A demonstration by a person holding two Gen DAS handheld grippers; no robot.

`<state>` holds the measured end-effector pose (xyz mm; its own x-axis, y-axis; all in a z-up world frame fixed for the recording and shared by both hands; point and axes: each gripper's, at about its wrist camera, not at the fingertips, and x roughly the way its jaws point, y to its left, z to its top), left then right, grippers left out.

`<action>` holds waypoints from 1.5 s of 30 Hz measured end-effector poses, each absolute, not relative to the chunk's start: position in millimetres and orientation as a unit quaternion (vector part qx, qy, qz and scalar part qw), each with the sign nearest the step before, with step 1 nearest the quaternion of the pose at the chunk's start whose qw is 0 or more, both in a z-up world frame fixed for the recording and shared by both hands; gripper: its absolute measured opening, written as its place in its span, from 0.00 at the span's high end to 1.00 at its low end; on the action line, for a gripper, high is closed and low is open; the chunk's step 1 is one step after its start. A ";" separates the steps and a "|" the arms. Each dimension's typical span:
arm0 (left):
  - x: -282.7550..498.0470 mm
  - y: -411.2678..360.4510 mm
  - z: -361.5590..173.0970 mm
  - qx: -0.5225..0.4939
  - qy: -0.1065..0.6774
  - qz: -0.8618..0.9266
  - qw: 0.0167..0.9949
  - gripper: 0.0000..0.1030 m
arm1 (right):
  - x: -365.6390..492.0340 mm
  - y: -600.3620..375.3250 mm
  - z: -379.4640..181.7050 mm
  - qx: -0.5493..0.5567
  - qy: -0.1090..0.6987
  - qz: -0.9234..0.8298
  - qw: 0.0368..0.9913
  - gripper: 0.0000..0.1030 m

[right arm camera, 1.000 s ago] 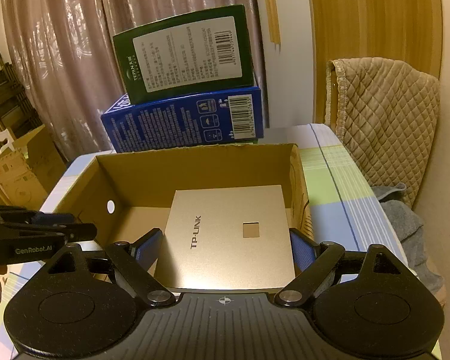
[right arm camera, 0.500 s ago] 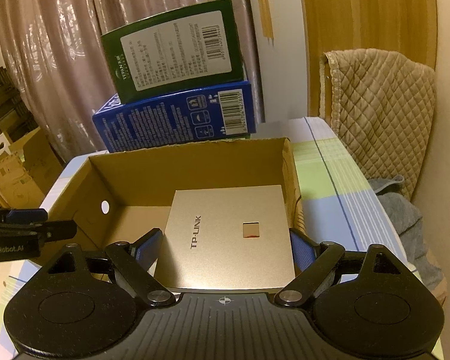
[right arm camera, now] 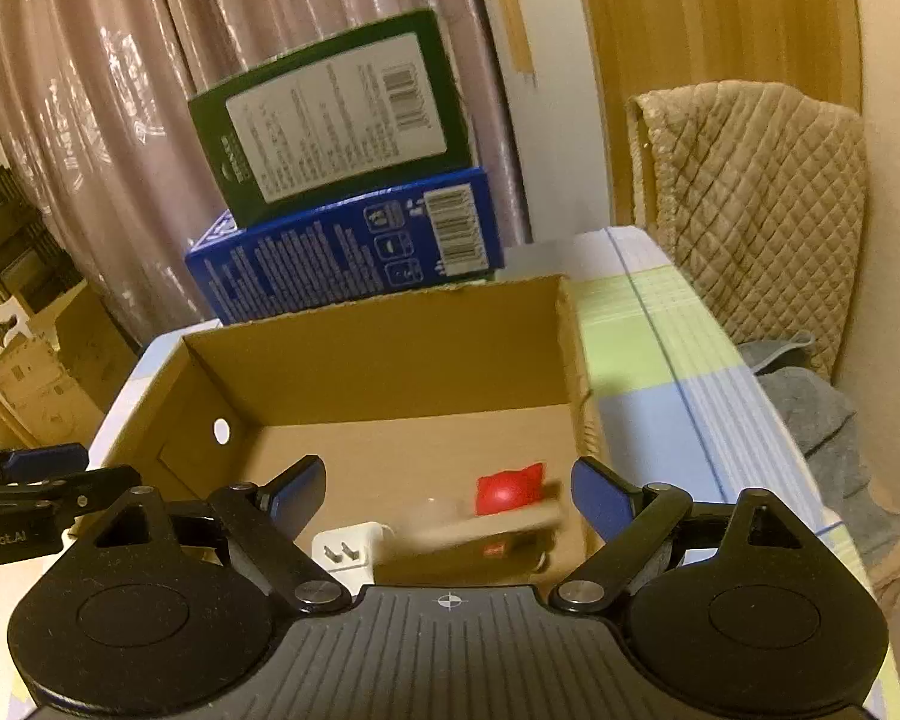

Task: Organize rigid objects
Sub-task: 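Move the right tool toward the blue boxed pack while the left tool approaches the white remote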

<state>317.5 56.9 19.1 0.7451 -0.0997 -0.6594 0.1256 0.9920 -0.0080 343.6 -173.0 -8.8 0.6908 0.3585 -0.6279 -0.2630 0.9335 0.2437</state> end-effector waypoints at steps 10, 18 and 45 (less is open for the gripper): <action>256.6 53.1 44.8 -0.002 0.328 -0.051 0.943 0.41 | 279.2 -209.3 21.6 0.077 0.341 0.152 0.924 0.16; 192.4 48.0 59.8 -0.044 0.317 -0.042 0.947 0.34 | 198.2 -227.3 22.5 0.038 0.346 0.154 0.925 0.16; 68.1 10.5 4.9 -0.061 0.350 -0.021 0.935 0.18 | 68.1 -270.4 -28.9 0.056 0.371 0.125 0.918 0.16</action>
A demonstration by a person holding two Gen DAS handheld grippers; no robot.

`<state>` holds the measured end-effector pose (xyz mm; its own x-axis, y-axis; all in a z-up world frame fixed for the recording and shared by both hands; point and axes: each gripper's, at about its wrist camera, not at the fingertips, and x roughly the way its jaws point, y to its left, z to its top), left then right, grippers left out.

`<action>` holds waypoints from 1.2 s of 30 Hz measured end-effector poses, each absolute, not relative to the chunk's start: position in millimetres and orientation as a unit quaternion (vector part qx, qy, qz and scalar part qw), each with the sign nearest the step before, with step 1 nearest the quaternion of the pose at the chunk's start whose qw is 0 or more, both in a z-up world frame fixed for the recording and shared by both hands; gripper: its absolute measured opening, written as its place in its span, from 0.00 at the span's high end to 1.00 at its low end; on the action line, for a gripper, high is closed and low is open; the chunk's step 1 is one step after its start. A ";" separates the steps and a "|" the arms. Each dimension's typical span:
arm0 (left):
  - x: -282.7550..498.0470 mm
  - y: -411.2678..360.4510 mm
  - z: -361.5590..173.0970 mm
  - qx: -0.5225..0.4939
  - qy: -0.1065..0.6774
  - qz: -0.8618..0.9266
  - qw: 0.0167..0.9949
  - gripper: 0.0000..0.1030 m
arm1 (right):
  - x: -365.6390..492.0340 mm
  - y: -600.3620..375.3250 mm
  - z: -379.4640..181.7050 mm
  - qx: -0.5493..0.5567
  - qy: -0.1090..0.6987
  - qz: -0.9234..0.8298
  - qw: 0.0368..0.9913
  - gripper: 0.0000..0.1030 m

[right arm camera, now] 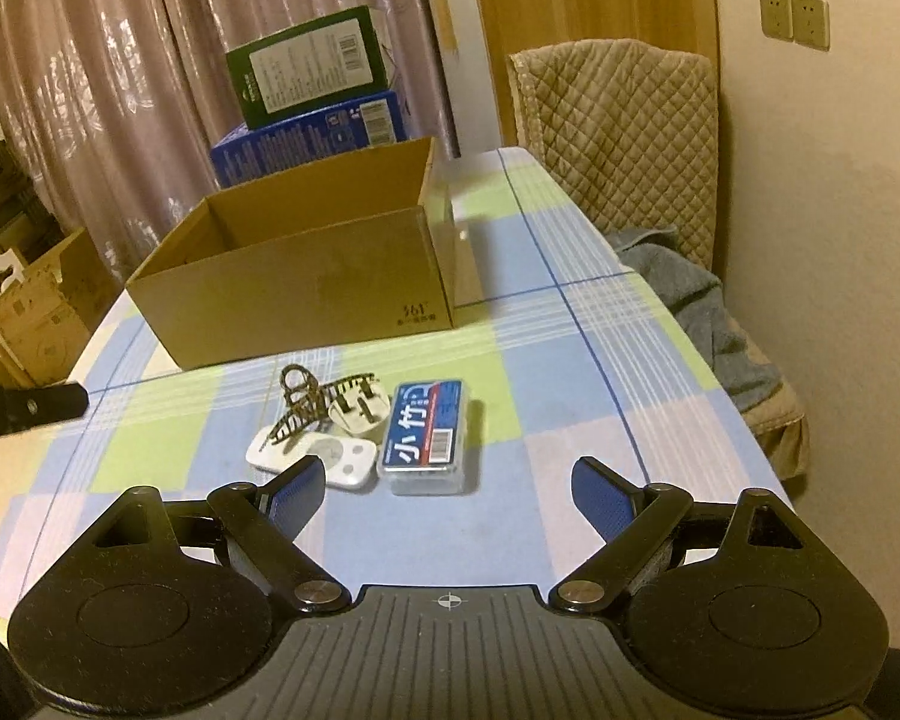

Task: Organize rigid objects
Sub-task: 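Move the right tool toward the blue boxed pack while the left tool approaches the white remote, then grasp the blue boxed pack with the right tool while the left tool grasps the white Midea remote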

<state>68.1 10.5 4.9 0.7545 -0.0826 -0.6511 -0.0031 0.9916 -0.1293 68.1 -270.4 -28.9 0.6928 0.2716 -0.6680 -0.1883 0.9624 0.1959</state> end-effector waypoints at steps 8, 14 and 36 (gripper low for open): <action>72.7 5.3 -19.4 -0.042 0.372 -0.019 0.927 0.18 | 81.9 -259.2 -42.6 0.041 0.378 0.142 0.914 0.16; 89.4 7.1 -31.4 -0.038 0.379 -0.020 0.924 0.18 | 108.6 -250.5 -62.9 0.036 0.395 0.158 0.904 0.16; 137.5 15.0 -84.2 -0.043 0.415 -0.029 0.908 0.18 | 188.6 -216.9 -131.8 -0.007 0.433 0.162 0.886 0.43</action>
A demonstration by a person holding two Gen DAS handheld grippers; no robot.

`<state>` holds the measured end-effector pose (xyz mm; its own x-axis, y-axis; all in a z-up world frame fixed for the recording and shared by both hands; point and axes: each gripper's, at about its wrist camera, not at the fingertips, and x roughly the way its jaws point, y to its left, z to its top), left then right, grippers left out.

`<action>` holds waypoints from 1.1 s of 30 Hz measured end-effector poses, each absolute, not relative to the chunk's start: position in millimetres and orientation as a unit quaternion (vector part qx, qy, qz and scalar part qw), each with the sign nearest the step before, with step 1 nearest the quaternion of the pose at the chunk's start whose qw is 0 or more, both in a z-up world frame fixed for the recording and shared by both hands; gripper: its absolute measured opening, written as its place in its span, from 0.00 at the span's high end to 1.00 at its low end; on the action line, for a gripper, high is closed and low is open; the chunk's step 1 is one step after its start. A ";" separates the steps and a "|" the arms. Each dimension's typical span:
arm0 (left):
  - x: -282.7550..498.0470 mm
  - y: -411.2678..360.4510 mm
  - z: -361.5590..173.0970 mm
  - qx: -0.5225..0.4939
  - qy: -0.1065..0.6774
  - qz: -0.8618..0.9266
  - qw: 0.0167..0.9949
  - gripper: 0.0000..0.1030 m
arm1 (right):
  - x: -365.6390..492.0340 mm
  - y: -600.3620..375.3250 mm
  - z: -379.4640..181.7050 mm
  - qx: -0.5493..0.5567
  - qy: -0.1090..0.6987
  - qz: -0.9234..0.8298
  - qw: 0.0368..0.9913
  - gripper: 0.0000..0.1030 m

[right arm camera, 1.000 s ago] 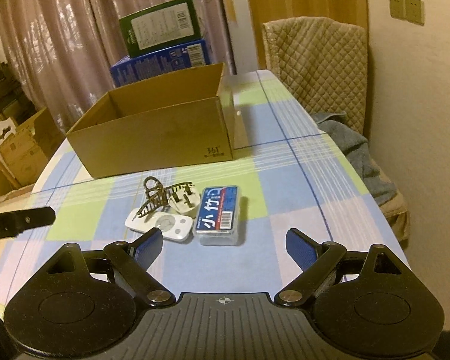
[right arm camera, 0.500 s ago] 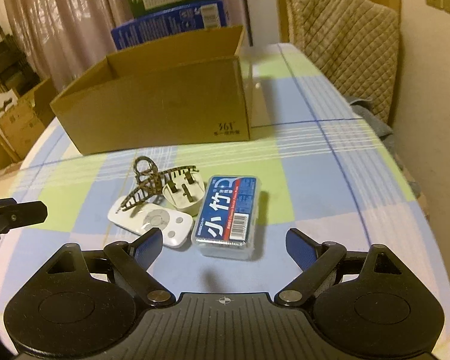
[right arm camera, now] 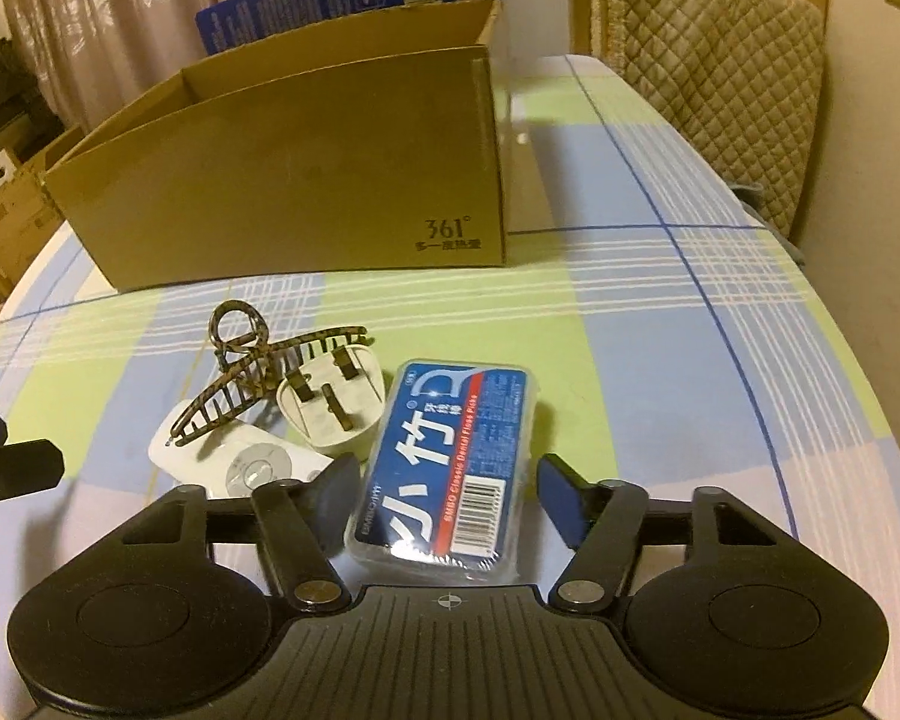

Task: Organize rigid objects
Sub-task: 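Grasp the blue boxed pack with the right tool while the left tool grasps the white Midea remote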

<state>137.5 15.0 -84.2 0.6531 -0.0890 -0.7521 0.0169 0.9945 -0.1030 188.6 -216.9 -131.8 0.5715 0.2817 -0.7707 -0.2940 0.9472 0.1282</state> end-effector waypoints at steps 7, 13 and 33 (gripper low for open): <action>135.4 17.4 -85.5 -0.047 0.416 -0.030 0.908 0.18 | 182.2 -210.4 -130.9 -0.031 0.446 0.177 0.877 0.44; 128.0 25.1 -88.5 -0.047 0.421 -0.024 0.905 0.18 | 159.7 -201.1 -132.0 -0.056 0.452 0.238 0.858 0.44; 156.7 -25.3 -112.8 -0.014 0.422 -0.078 0.903 0.28 | 140.5 -229.1 -129.4 -0.016 0.412 0.174 0.894 0.45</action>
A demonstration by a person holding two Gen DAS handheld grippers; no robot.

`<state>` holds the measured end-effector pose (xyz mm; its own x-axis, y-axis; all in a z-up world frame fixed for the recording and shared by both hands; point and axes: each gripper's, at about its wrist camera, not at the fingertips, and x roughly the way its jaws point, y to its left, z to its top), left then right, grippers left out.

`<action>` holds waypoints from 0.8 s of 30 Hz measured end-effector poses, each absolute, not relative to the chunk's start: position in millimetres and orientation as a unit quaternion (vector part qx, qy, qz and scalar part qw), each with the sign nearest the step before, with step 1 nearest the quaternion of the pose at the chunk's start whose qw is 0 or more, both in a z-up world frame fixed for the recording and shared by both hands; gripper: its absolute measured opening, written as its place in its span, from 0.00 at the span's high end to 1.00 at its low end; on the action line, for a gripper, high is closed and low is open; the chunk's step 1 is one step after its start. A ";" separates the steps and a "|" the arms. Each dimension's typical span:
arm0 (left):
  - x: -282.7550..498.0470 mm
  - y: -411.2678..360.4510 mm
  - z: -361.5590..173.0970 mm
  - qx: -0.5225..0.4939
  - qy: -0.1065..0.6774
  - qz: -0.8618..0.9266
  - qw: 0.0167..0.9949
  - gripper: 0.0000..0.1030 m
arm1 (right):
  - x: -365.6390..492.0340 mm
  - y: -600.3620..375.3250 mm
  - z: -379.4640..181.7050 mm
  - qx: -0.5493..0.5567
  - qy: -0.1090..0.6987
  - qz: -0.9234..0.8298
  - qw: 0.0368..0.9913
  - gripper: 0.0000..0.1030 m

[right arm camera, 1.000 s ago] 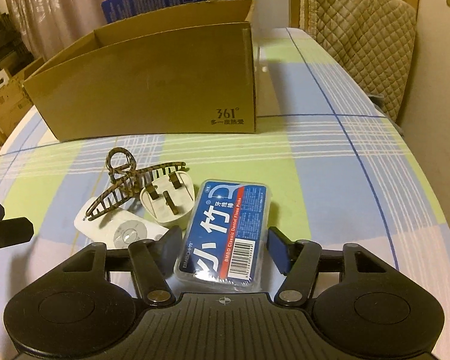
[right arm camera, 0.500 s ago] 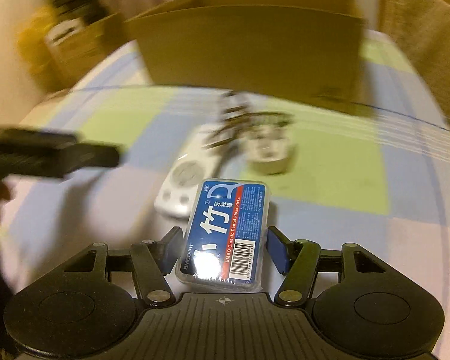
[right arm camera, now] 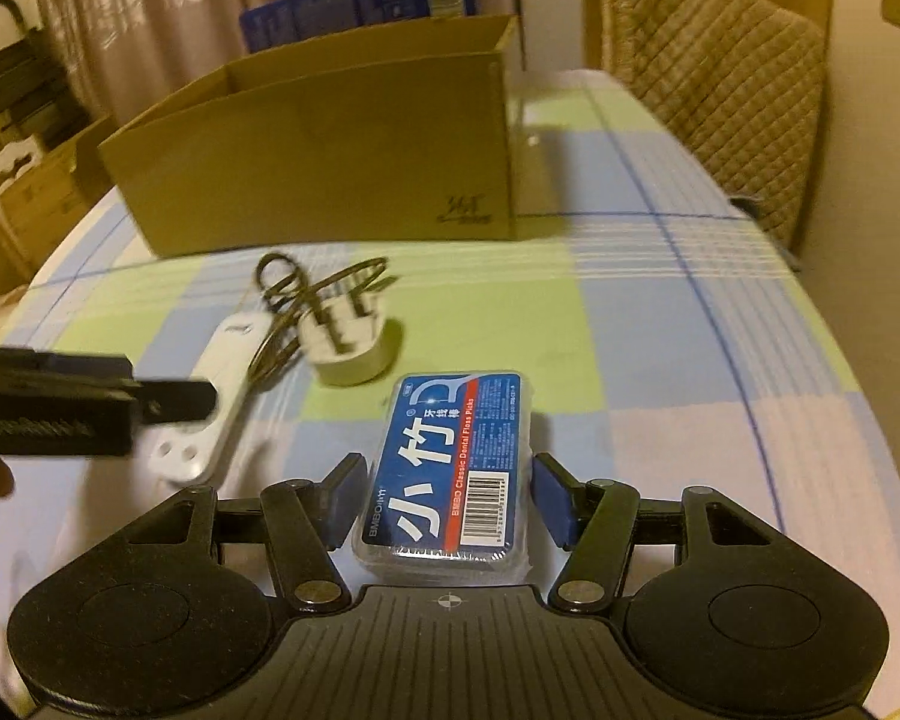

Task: Organize rigid objects
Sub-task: 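Grasp the blue boxed pack with the right tool while the left tool grasps the white Midea remote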

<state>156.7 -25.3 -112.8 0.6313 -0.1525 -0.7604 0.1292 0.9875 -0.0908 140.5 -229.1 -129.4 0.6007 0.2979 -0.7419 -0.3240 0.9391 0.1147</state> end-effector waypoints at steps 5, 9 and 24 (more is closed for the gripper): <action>170.0 -41.6 -126.7 -0.002 0.427 -0.055 0.903 0.42 | 143.7 -235.1 -129.3 -0.005 0.407 0.170 0.897 0.45; 173.2 -45.5 -132.0 0.013 0.427 -0.043 0.903 0.51 | 142.3 -236.7 -133.0 0.004 0.409 0.166 0.897 0.45; 152.6 -31.5 -127.8 0.019 0.431 -0.053 0.901 0.62 | 141.7 -230.0 -138.6 -0.015 0.408 0.164 0.898 0.43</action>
